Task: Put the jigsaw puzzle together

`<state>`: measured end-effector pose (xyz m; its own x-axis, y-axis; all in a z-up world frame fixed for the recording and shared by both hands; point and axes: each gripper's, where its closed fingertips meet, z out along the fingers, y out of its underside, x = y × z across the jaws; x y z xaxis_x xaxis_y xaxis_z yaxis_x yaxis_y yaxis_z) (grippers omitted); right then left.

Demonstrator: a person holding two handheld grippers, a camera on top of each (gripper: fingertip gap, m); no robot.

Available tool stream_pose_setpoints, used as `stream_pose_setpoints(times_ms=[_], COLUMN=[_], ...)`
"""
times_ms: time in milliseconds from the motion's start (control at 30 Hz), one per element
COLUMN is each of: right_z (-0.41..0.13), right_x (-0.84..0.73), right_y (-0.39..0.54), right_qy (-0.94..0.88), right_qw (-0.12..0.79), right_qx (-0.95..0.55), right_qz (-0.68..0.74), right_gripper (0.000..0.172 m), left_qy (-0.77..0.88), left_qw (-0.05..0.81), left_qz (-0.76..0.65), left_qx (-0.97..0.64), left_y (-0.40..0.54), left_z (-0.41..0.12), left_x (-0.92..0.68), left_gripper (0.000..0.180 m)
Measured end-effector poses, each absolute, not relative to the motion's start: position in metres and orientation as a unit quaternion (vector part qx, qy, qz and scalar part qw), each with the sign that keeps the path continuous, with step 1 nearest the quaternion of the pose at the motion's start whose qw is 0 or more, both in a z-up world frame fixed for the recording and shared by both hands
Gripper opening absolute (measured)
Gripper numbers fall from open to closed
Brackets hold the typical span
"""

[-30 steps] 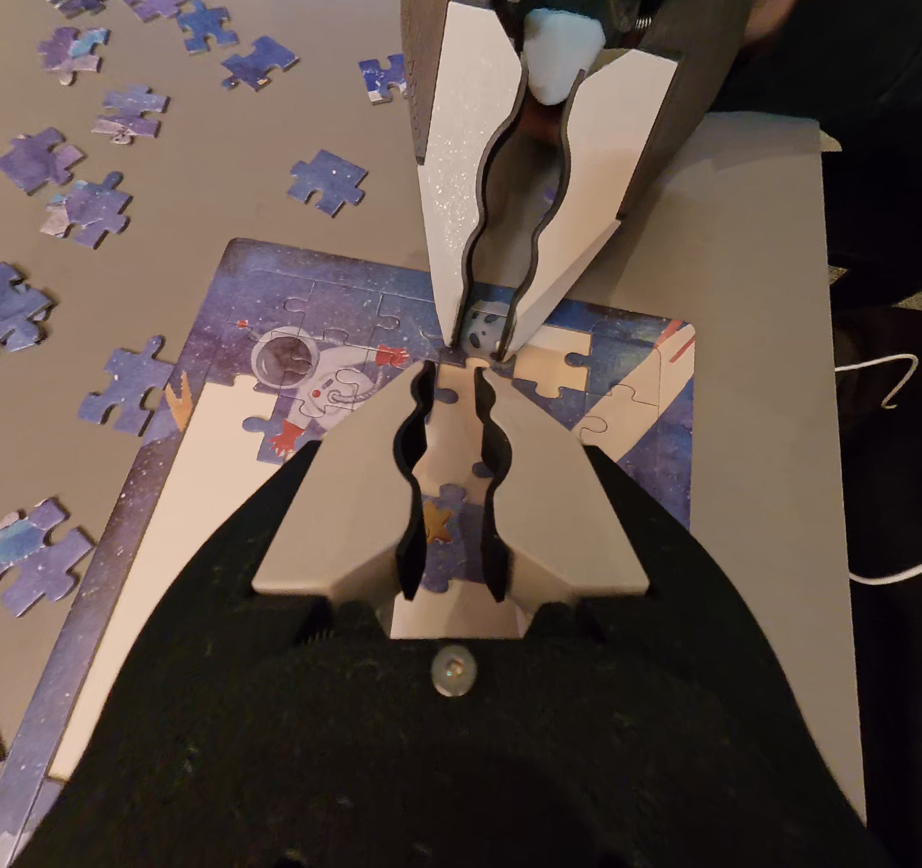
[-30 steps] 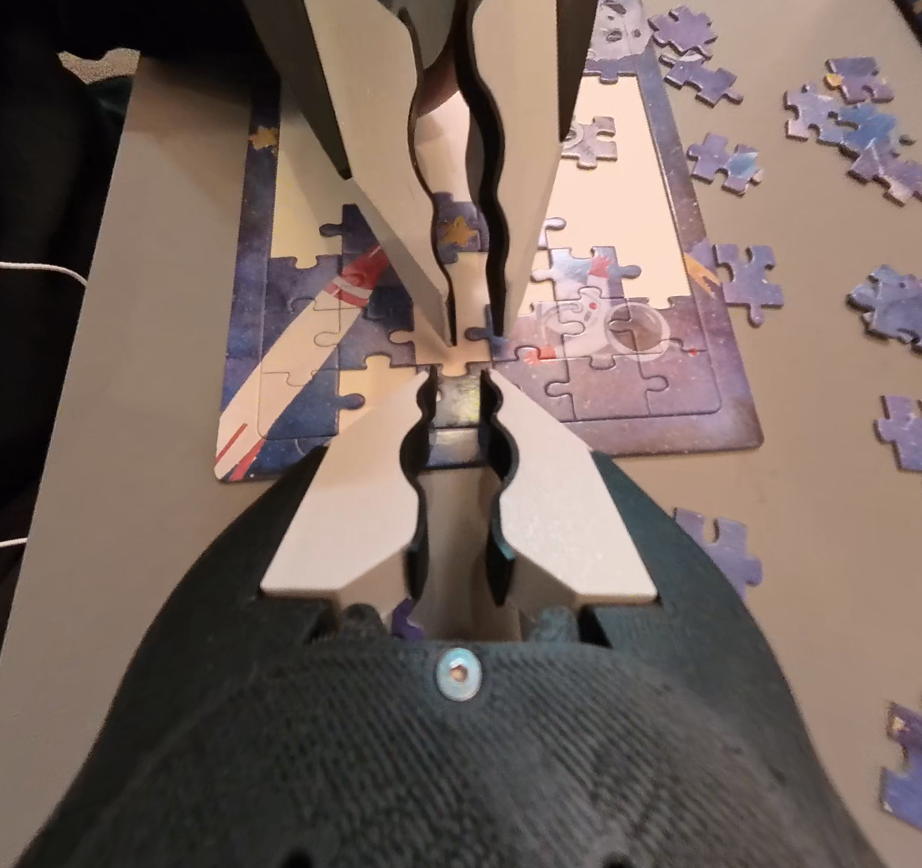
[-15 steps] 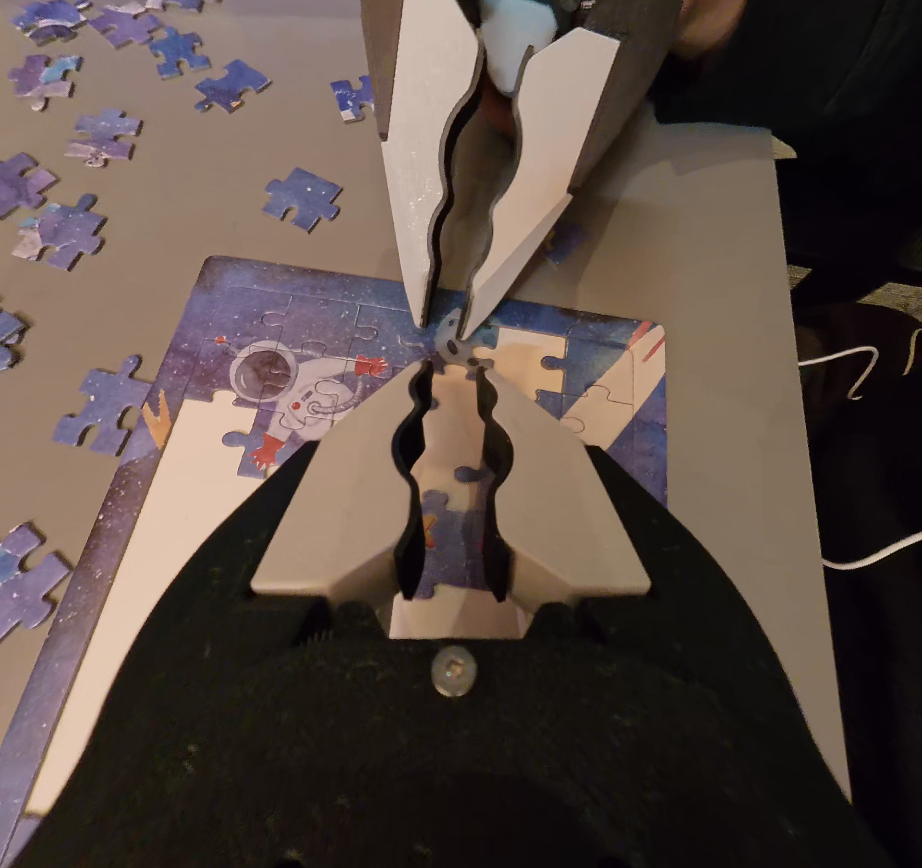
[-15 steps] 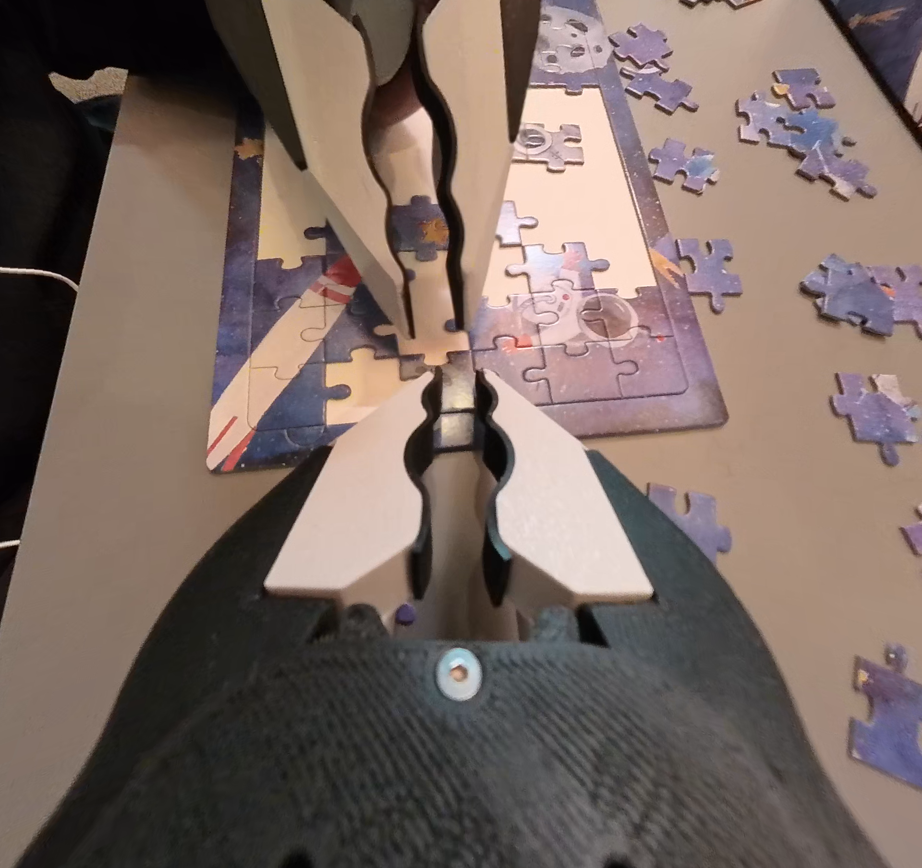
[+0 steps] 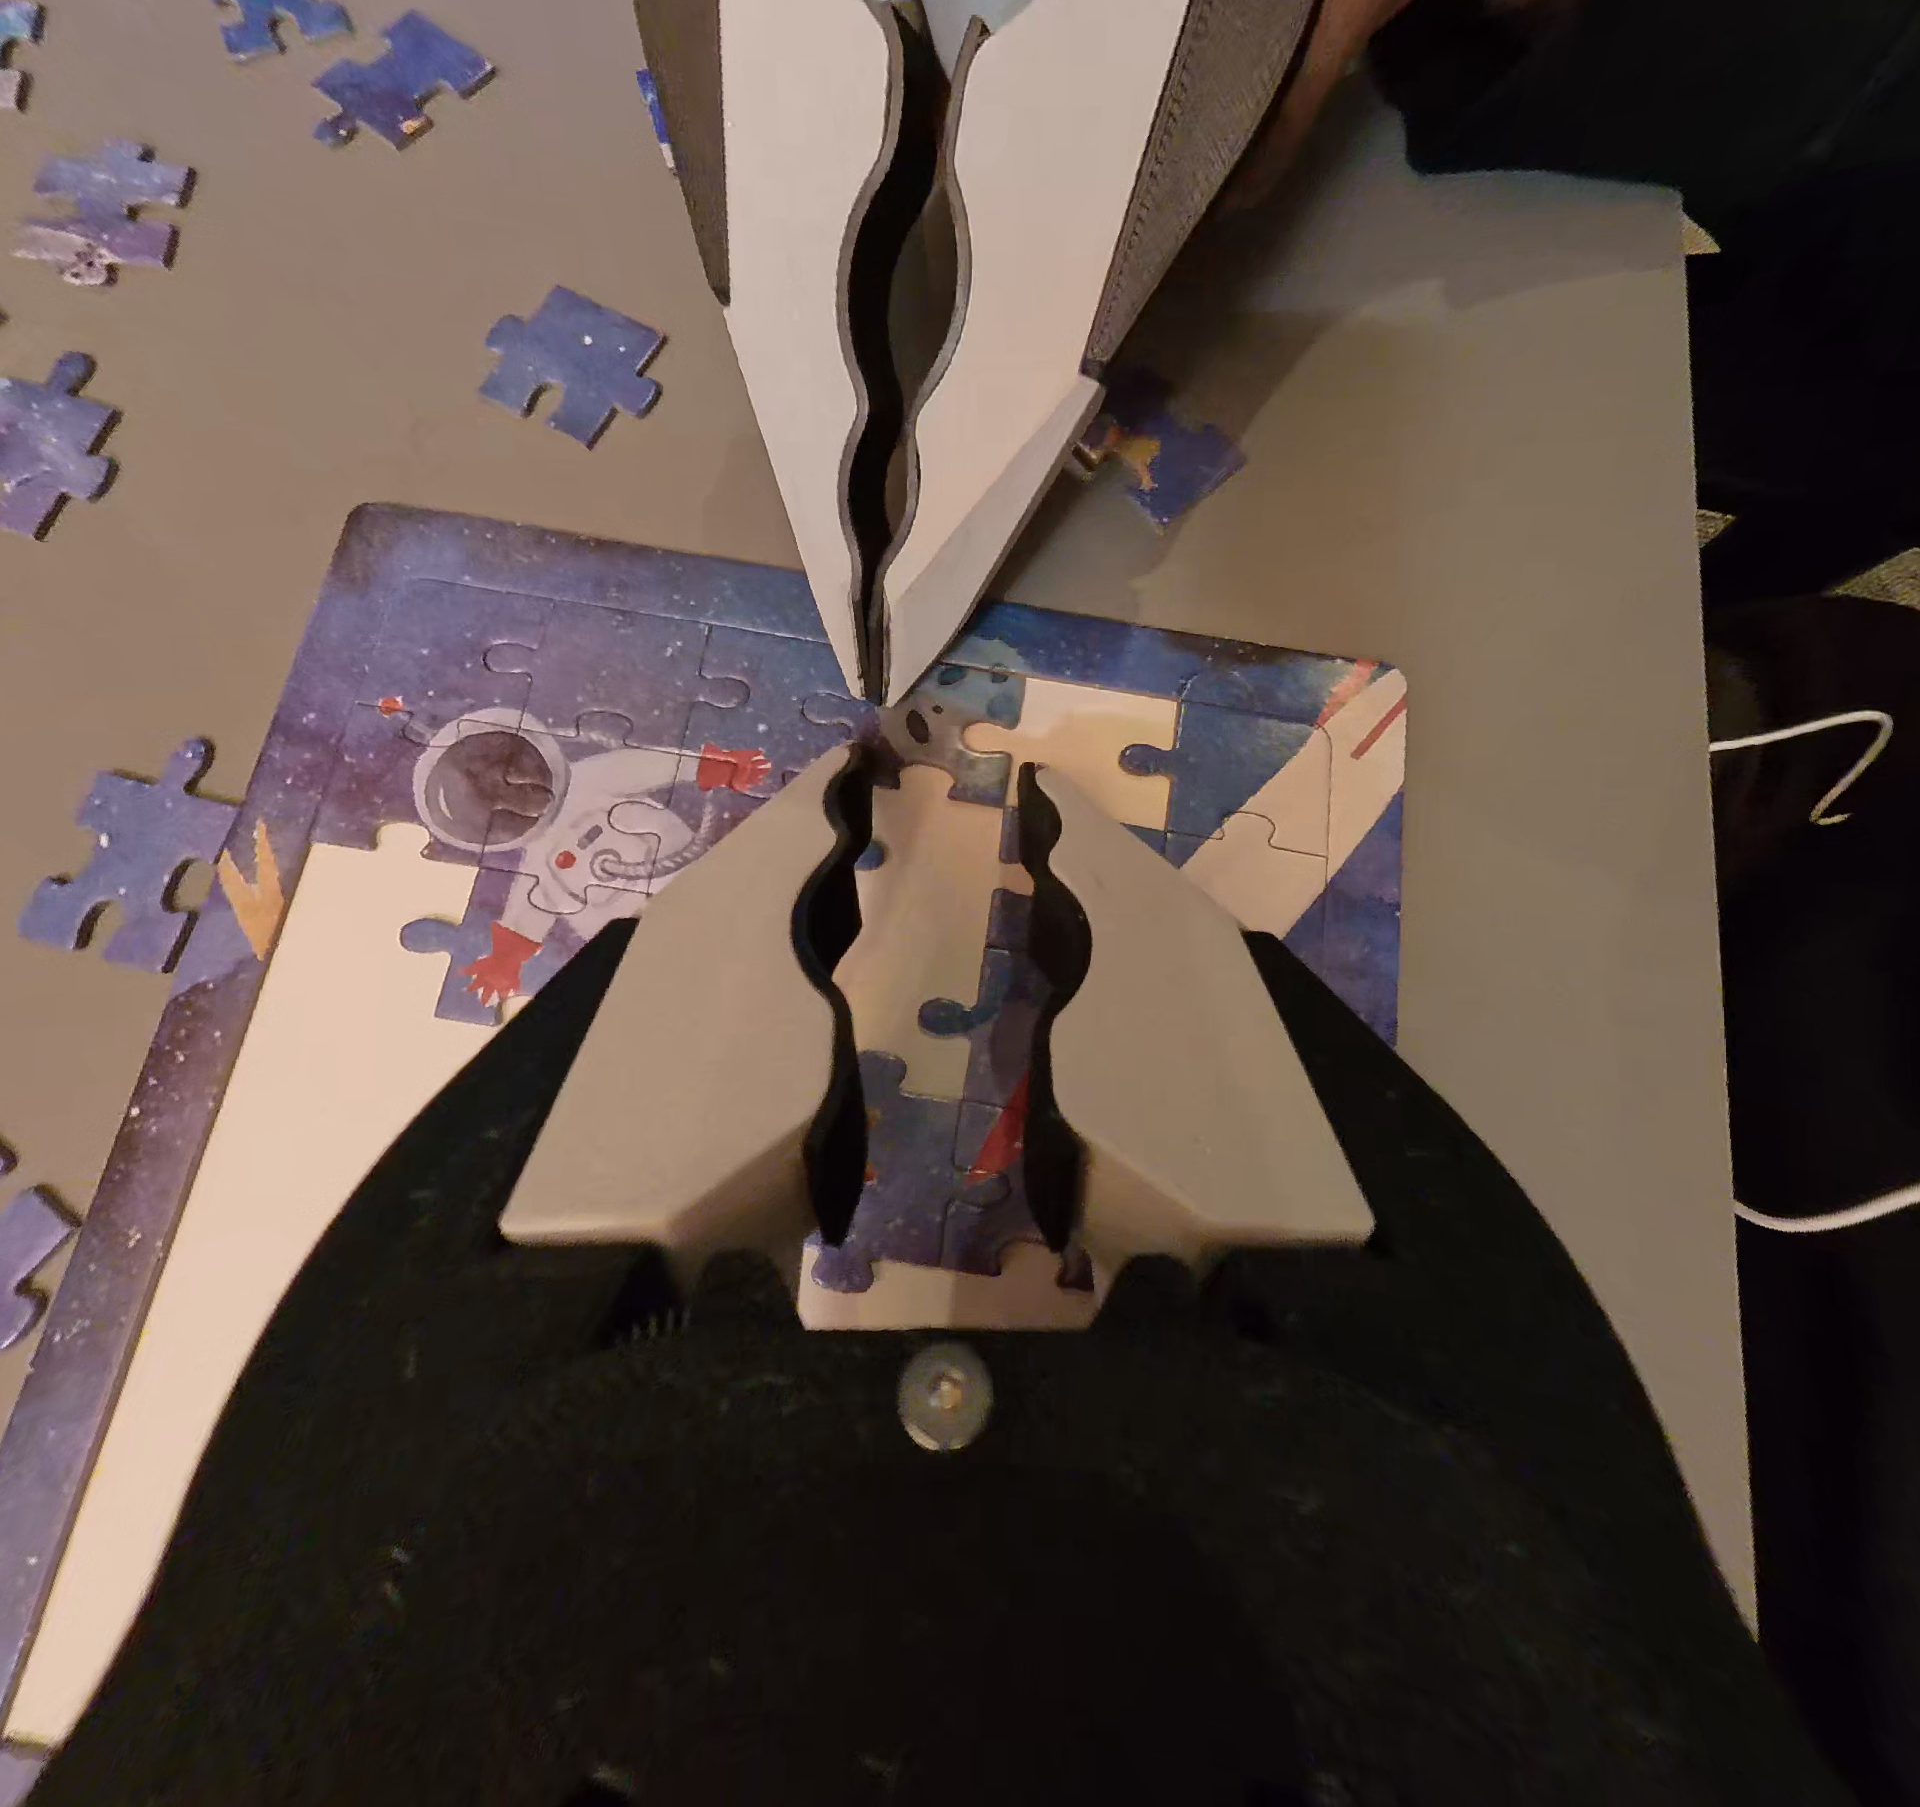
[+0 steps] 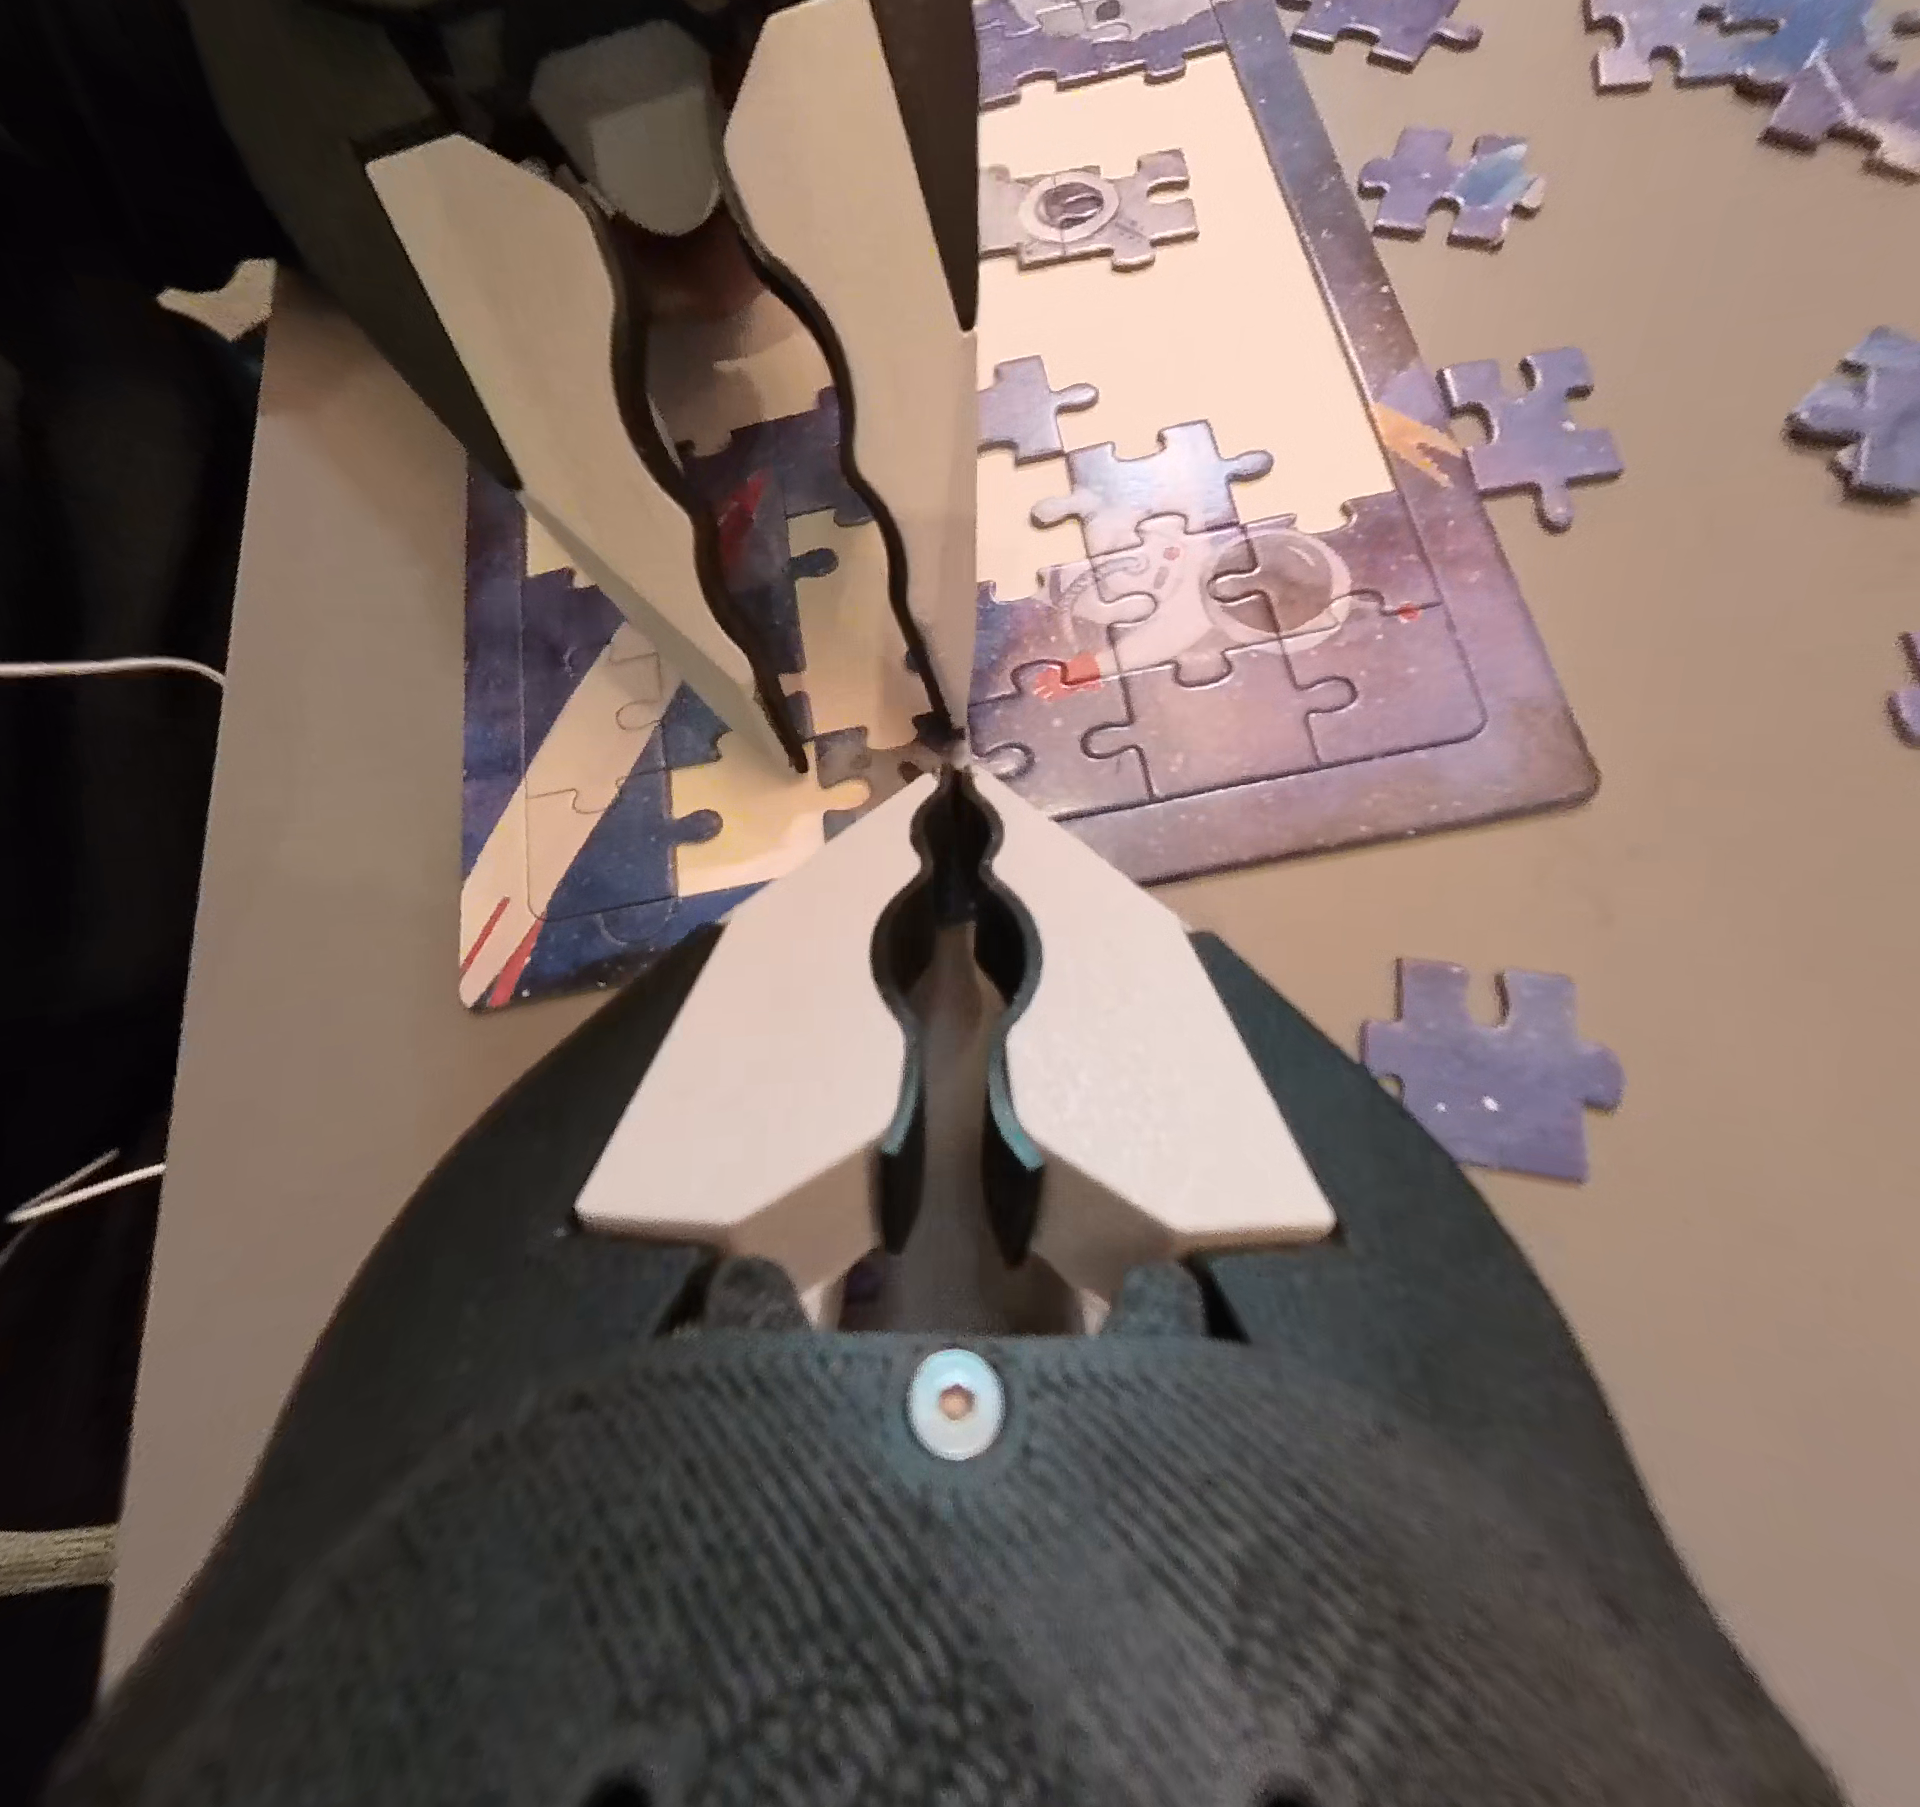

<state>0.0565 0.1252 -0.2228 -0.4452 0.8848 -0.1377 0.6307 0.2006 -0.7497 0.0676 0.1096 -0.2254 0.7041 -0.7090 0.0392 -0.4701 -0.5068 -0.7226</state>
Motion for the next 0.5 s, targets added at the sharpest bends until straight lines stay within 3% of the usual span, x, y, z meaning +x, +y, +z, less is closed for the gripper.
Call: stream_pose_setpoints(times_ms=[233,500], right_z=[-0.215,-0.223], right_x=[0.059,0.062], right_y=[0.141,0.128], right_qy=[-0.753,-0.778], right_qw=[0.221,0.200], right_qx=[-0.495,-0.470], right_qz=[0.372,0.365], right_gripper=[0.000,0.000], left_qy=[0.347,0.344], left_qw=[0.357,0.356], left_qz=[-0.165,-0.166], left_qx=[-0.852,-0.853], left_y=[0.110,0.110], left_z=[-0.226,-0.226], left_x=[0.067,0.067], left_gripper=[0.026,0.025])
